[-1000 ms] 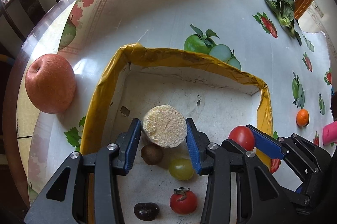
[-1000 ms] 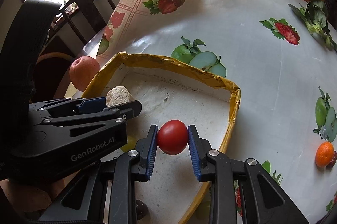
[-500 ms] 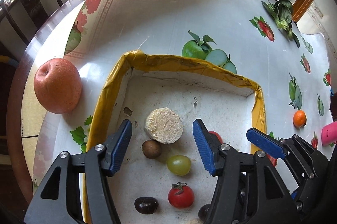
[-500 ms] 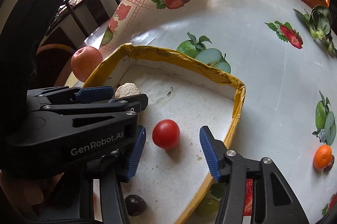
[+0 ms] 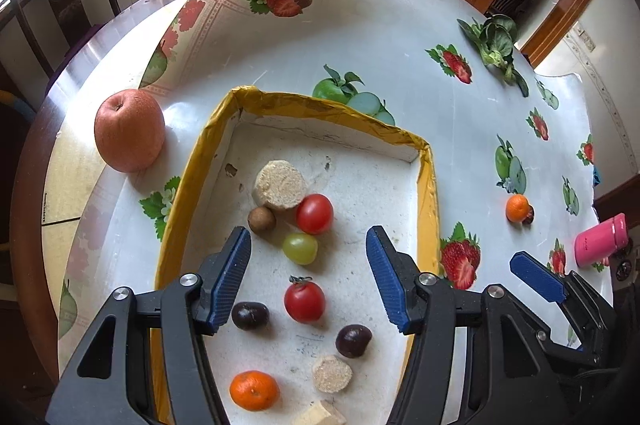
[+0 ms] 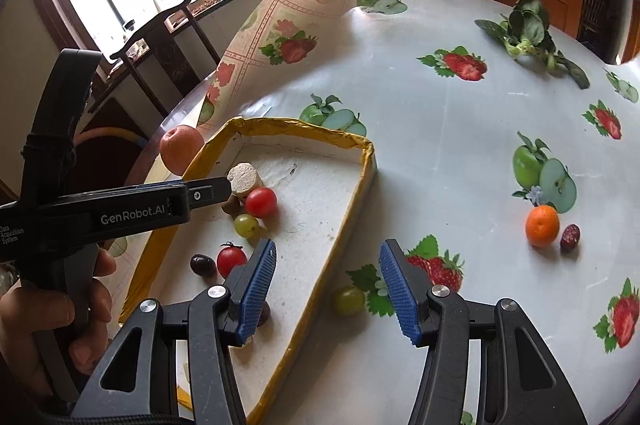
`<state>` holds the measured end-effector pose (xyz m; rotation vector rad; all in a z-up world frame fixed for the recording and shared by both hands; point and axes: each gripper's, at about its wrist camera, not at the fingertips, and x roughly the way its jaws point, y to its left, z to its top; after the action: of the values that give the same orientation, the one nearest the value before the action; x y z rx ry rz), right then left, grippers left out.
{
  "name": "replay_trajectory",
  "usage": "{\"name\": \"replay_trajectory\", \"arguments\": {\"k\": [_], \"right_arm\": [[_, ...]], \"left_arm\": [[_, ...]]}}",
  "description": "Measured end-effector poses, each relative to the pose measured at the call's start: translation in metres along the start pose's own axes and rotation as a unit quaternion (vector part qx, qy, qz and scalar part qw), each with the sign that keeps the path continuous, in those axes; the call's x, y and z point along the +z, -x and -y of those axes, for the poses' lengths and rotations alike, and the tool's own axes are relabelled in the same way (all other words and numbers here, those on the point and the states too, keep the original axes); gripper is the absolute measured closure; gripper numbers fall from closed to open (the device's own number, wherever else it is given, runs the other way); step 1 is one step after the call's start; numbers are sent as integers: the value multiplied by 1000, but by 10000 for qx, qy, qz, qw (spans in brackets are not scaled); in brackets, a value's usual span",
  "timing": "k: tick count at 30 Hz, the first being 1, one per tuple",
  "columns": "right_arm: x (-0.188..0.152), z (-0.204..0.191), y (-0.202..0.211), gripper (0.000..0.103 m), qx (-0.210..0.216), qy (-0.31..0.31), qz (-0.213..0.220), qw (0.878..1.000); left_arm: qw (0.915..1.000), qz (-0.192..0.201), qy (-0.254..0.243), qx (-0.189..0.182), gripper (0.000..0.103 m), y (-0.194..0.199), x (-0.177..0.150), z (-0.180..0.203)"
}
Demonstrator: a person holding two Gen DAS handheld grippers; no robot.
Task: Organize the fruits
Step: 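Open both tools to drop the slice and tomato into the tray, then withdraw both open tools from the tray toward the remaining fruits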
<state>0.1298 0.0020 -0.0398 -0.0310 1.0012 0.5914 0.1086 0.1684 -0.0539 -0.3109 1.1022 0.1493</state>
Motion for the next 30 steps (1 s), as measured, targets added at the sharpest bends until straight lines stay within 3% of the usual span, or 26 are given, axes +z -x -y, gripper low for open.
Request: {"name": "replay_trajectory", "arguments": {"k": [20, 25, 30], "right_arm": [[-69, 82, 70, 47, -595, -811, 151, 9948], [-76, 101, 82, 47, -704, -975, 222, 9925], [-80, 112, 90, 47, -753, -1075, 293, 9909]], "left_arm": [[9905, -532, -787, -991, 44, 11, -87, 112], [9878, -863, -815, -1010, 44, -8, -109, 127], [9905, -938, -708, -722, 44, -21, -110, 118]]}}
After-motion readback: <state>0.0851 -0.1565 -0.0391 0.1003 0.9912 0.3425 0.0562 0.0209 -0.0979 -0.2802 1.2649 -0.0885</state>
